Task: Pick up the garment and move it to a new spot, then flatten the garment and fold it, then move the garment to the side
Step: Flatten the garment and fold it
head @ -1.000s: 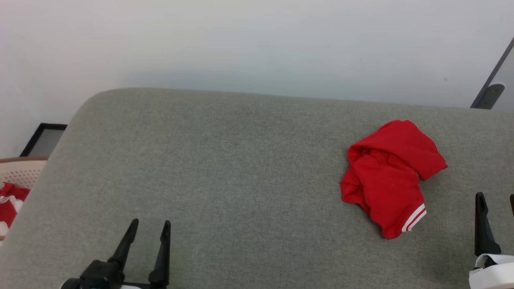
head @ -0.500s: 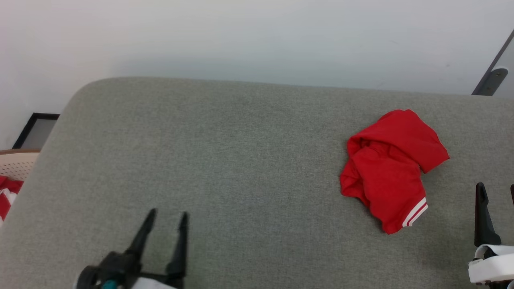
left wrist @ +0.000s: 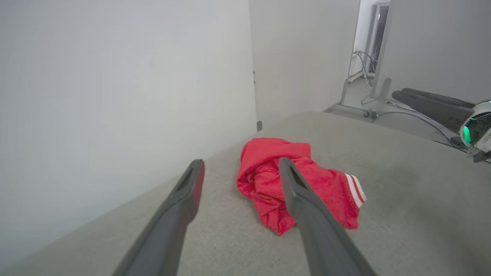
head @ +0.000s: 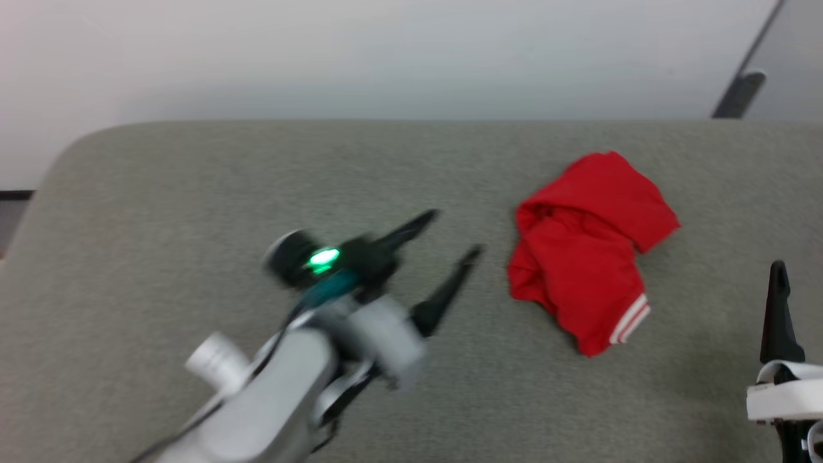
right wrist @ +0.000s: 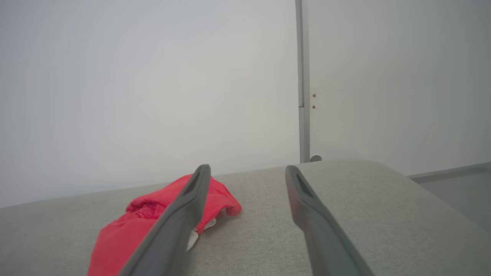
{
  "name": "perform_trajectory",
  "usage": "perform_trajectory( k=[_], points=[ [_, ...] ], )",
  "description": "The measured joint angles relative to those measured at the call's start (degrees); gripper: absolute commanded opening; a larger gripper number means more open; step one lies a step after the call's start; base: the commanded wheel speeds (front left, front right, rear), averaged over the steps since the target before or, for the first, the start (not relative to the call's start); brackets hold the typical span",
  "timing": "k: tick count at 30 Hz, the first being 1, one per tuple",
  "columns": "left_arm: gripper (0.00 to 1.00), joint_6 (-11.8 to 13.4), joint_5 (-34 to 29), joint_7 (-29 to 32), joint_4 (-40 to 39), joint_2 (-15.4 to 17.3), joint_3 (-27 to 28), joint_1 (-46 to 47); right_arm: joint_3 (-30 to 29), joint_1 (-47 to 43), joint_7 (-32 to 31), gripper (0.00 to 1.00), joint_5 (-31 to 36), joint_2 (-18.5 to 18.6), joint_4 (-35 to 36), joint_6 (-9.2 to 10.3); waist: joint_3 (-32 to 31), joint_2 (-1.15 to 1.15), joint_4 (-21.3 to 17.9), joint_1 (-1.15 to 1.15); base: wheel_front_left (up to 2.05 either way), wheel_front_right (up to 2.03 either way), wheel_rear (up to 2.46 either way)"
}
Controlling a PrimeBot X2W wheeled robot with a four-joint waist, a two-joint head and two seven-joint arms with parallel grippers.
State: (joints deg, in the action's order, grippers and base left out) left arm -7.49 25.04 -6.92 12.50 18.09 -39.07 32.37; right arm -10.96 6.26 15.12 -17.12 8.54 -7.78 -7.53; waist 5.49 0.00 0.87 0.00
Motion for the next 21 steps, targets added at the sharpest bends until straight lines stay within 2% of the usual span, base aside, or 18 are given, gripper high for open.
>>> perform_trajectory(
  k=[7,11,15,21],
  points=[
    [1.0,0.0,23.24,22.06,2.69,0.2,-22.85,18.78,-1.49,2.83,-0.01,1.0,-1.08,-2.58,-0.2,0.0,2.97,0.0,-5.43,0.0,0.0,0.0,0.0],
    [1.0,-0.01,33.09,29.98,4.83,0.02,-29.2,27.11,-1.75,4.07,-0.01,1.0,-2.1,-3.9,-1.02,0.0,5.35,0.0,-9.15,0.0,0.0,0.0,0.0],
    [1.0,0.0,37.34,32.86,11.12,-1.63,-31.54,32.55,-1.53,5.73,-0.01,1.0,-2.91,-4.91,-1.65,0.01,7.95,0.0,-13.1,0.0,0.0,0.0,0.0],
    [1.0,0.0,34.35,33.12,23.18,-3.67,-33.74,35.16,0.11,7.7,0.0,1.0,-4.58,-5.41,-3.15,0.0,11.77,0.0,-19.01,0.0,0.0,0.0,0.0]
  ],
)
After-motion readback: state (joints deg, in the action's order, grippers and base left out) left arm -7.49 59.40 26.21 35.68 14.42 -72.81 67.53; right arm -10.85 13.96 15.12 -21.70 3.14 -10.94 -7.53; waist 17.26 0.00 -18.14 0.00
